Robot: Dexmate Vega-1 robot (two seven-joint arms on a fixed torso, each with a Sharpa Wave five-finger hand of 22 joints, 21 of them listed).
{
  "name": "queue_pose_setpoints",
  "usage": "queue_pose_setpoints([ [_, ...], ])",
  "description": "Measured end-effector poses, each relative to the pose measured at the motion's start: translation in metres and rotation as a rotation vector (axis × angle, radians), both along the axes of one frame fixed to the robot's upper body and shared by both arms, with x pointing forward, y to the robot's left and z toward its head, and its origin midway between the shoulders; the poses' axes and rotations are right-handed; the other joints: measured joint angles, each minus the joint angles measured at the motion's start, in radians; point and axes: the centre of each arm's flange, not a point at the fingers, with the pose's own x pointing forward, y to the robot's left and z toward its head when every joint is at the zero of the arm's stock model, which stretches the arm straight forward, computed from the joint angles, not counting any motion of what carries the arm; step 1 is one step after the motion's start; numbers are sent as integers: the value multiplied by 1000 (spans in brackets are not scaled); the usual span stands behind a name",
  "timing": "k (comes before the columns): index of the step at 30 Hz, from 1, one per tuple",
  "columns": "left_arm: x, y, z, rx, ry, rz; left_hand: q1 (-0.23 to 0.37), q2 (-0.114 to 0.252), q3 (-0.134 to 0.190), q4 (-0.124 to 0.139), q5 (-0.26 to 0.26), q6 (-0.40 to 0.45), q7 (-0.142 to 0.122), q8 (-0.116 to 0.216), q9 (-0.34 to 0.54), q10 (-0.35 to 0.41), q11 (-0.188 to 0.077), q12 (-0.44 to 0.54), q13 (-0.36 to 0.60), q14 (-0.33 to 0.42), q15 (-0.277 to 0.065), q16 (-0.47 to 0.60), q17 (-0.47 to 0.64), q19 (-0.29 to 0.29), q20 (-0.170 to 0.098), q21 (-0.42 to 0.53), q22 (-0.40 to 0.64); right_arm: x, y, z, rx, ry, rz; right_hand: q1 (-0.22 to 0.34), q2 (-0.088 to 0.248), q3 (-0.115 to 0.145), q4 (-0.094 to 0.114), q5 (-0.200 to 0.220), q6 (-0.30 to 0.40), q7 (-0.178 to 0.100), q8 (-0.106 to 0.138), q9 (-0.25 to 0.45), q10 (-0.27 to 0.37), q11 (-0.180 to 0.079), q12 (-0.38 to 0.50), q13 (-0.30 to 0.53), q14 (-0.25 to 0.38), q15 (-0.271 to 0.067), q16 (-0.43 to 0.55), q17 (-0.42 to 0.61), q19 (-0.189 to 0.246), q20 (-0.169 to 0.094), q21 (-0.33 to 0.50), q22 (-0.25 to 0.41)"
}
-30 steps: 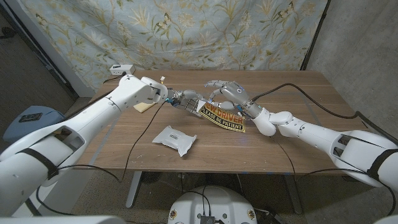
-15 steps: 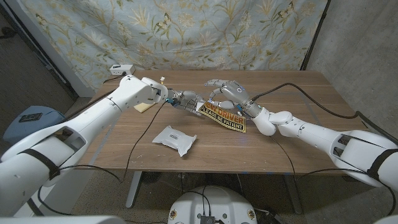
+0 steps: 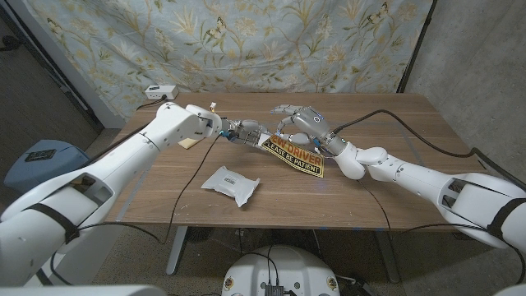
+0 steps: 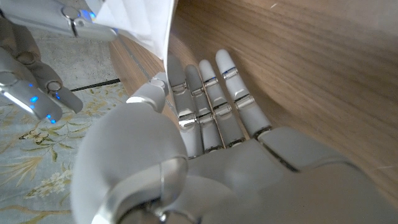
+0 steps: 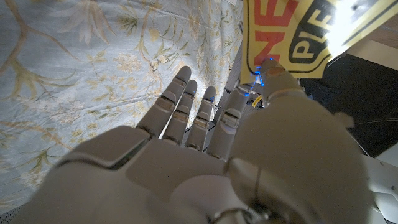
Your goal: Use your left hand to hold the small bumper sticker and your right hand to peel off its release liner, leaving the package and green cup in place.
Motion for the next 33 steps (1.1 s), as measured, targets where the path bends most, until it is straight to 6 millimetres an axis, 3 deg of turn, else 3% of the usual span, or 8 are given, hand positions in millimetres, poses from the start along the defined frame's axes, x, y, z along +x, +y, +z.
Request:
queue_pose_setpoints([
  [7,-2,2,0,-31,-12,1,15,9,0,0,-12,-12,12,0,8,-3,3,-4,8,-15,-6,8,15,-10,-7,4,4,-1,-2,1,-1,-3,-3,0,0,0,0,0,0,0,0,0,0,0,0,0,0,0,0,0,0,0,0,0],
  [33,-8,8,0,-71,-38,14,24,9,4,11,-31,-19,12,6,13,-10,-2,-12,28,-25,-6,8,20,-23,-5,23,4,-6,-14,6,3,-13,-17,0,0,0,0,0,-2,2,0,0,0,0,0,0,0,0,-7,0,0,0,0,0],
])
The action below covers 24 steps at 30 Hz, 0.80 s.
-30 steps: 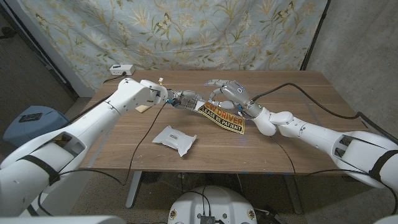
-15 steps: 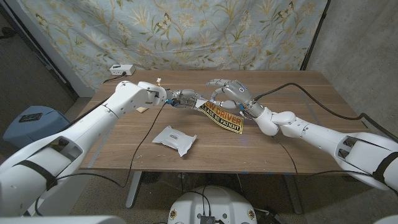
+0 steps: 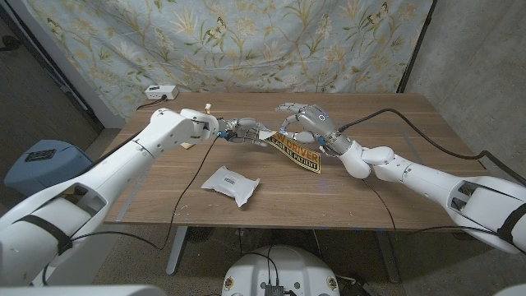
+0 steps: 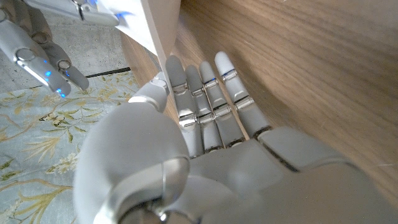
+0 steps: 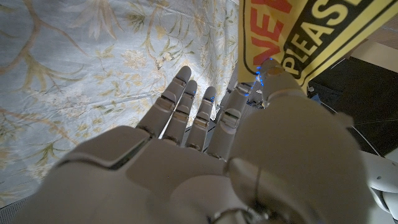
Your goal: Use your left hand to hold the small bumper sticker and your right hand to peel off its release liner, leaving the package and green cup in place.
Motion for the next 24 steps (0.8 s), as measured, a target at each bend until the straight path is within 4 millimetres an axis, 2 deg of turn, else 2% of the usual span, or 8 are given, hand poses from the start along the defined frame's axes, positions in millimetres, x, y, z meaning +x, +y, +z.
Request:
queue_pose_setpoints([
  [9,0,4,0,0,-5,5,0,0,1,1,-7,0,0,0,0,0,0,0,5,0,0,0,0,-11,0,7,0,-1,-2,1,-1,-2,-7,0,0,0,0,0,0,0,8,-1,0,0,0,0,0,0,0,0,0,0,0,0],
  [24,2,10,-1,0,-5,12,0,0,4,4,-16,-3,3,5,0,0,0,-8,10,0,0,-7,0,-14,-4,21,0,1,-4,2,-12,0,-33,0,0,0,0,0,0,0,8,0,0,0,0,0,0,0,0,0,0,0,0,0],
])
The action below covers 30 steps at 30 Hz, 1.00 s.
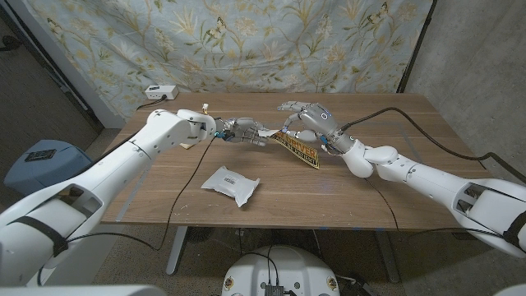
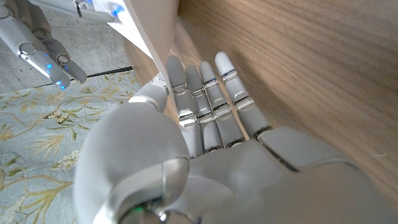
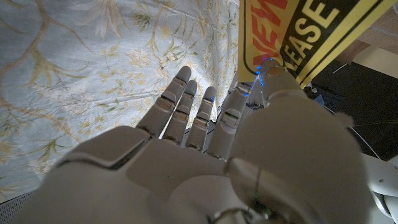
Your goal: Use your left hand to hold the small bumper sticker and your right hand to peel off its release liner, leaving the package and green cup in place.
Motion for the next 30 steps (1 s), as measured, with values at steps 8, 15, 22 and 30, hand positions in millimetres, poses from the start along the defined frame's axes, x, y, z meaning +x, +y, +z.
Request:
queue_pose_setpoints([
  [8,-1,1,1,-6,-10,-24,0,0,0,0,-5,0,0,0,0,0,0,-7,5,-4,-4,0,1,-9,2,7,0,-5,-4,5,9,-11,-3,0,0,3,3,4,-2,1,0,0,0,0,0,0,0,0,0,0,0,0,0,0],
  [15,-1,3,0,-8,-11,-27,4,4,0,0,-7,-5,-5,0,0,0,0,-7,9,-4,-4,0,3,-9,2,9,0,-5,-5,6,9,-13,-12,0,0,3,3,4,-2,2,0,0,0,0,0,0,0,0,0,0,0,0,0,0],
  [22,-2,5,-1,-10,-11,-31,4,4,0,0,-8,-11,0,0,0,0,0,-11,9,-4,-4,0,3,-13,6,14,0,-8,-8,6,12,-14,-20,0,0,3,3,4,-2,2,-1,0,0,0,0,0,0,0,0,-5,0,0,0,0],
  [30,-3,6,-3,-12,-13,-37,4,4,0,0,-11,-11,0,0,0,-2,2,-11,14,-5,-3,-1,3,-18,3,22,0,-10,-12,6,17,-14,-33,0,0,3,3,4,-2,2,3,0,0,0,0,0,0,0,0,-5,0,0,0,0],
])
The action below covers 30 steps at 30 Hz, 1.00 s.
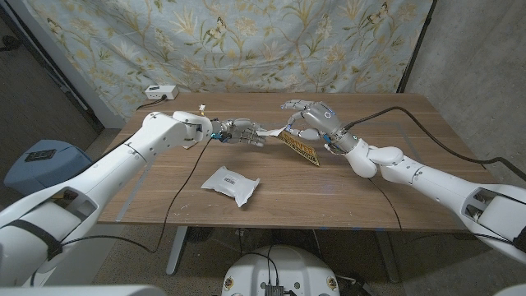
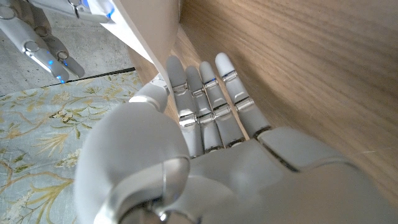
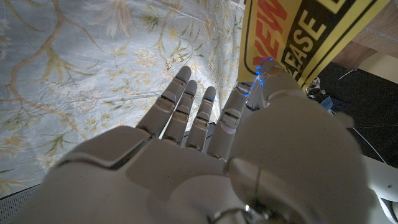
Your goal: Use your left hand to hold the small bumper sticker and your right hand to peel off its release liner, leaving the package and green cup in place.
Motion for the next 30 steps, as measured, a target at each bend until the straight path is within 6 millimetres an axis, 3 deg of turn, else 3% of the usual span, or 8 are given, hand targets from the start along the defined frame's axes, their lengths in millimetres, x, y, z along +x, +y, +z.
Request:
queue_pose_setpoints([
  [30,-2,3,-3,-6,-9,-21,2,2,3,3,-4,-5,6,4,2,-7,-4,-15,5,-8,1,-7,5,-14,0,19,-1,-7,-13,6,0,-10,-40,0,0,9,0,0,2,-2,1,-5,4,-4,0,0,0,0,0,0,0,0,0,0],
])
